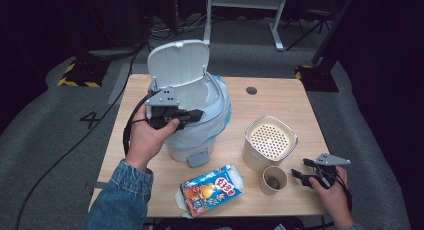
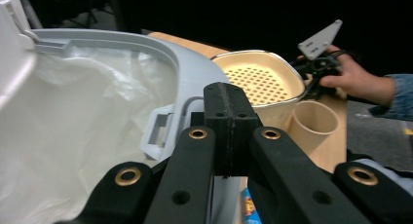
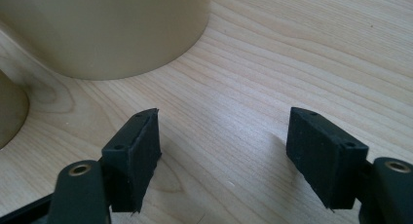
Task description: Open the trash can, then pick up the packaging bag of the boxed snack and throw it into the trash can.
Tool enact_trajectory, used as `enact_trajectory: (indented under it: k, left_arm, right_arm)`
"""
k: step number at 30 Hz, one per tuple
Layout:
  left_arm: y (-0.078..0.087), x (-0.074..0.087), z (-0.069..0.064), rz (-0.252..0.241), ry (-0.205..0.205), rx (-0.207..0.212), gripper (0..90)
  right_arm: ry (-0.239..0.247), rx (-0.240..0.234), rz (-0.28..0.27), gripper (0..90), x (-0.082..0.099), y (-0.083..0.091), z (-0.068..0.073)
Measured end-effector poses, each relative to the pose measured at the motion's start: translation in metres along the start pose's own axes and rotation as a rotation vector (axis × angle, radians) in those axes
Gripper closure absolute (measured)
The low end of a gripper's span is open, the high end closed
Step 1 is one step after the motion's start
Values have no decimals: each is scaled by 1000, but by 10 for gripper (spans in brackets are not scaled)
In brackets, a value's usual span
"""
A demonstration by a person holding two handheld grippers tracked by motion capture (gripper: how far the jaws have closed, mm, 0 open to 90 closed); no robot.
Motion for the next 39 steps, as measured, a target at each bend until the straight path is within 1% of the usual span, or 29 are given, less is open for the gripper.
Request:
enact_trajectory:
  k: [1, 2, 4, 5, 6, 8, 9, 11, 13, 17, 18, 19, 24, 27, 28, 29, 30, 32, 33, 34, 35, 36, 37, 38, 39]
  left_arm:
    - [0, -1, 0, -22, 19, 18, 879]
    - [1, -2, 0, -34, 24, 23, 836]
    - [2, -3, 1, -50, 20, 19, 730]
    - [3, -3, 0, -59, 26, 19, 685]
    - [5, -4, -1, -73, 33, 19, 641]
    - [9, -6, -6, -108, 31, 30, 559]
    - [11, -5, -9, -111, 28, 33, 527]
    - [13, -1, -15, -99, 23, 26, 469]
    - [14, 5, -24, -85, 25, 29, 427]
    - [17, 19, -39, -65, -3, 12, 382]
    - [17, 22, -42, -61, -6, 15, 374]
    - [16, 26, -45, -52, 1, 15, 371]
    - [10, 48, -54, -2, -20, -8, 357]
    - [3, 63, -61, 21, -24, 12, 352]
    - [1, 68, -63, 26, -24, 13, 347]
    - [-3, 75, -65, 33, -20, 17, 343]
    - [-3, 75, -65, 33, -20, 17, 342]
    - [-9, 87, -67, 50, -12, 24, 342]
    - [-16, 97, -68, 61, -1, 29, 336]
    - [-19, 102, -68, 67, 8, 35, 335]
    - [-19, 102, -68, 67, 8, 35, 334]
    - [-23, 108, -67, 72, 23, 37, 334]
    - [-28, 117, -65, 95, 36, 35, 334]
    - [-28, 117, -65, 95, 36, 35, 333]
    - [-32, 123, -63, 108, 43, 30, 326]
  right_arm:
    - [0, 0, 0, 287, 0, 0, 0]
    - [0, 0, 0, 287, 0, 0, 0]
    - [0, 0, 0, 288, 0, 0, 0]
    - [0, 0, 0, 287, 0, 0, 0]
    - [0, 0, 0, 287, 0, 0, 0]
    - [0, 0, 0, 288, 0, 0, 0]
    - [0, 0, 0, 287, 0, 0, 0]
    - [0, 0, 0, 287, 0, 0, 0]
    - [0, 0, 0, 287, 0, 0, 0]
    - [0, 0, 0, 287, 0, 0, 0]
    - [0, 0, 0, 287, 0, 0, 0]
    - [0, 0, 0, 287, 0, 0, 0]
    - [0, 1, 0, 287, 0, 0, 0]
    - [0, 0, 0, 287, 0, 0, 0]
    - [0, 0, 0, 287, 0, 0, 0]
    - [-1, -1, 0, 287, 0, 0, 0]
    - [0, -1, 0, 287, 0, 0, 0]
    - [-1, -1, 0, 286, 0, 0, 0]
    - [0, 0, 0, 287, 0, 0, 0]
    - [-1, 0, 0, 286, 0, 0, 0]
    - [0, 0, 0, 286, 0, 0, 0]
    - [0, 0, 0, 286, 0, 0, 0]
    - [0, -1, 0, 286, 0, 0, 0]
    - [0, 0, 0, 287, 0, 0, 0]
    - [-1, 0, 0, 287, 0, 0, 0]
Point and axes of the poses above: each handheld gripper's, and its own axes: y roughly backward along the jaws, x roughly out of its underside, z roughly to its left, the point moved 10 cm from there along -y, roughly forward along the jaws
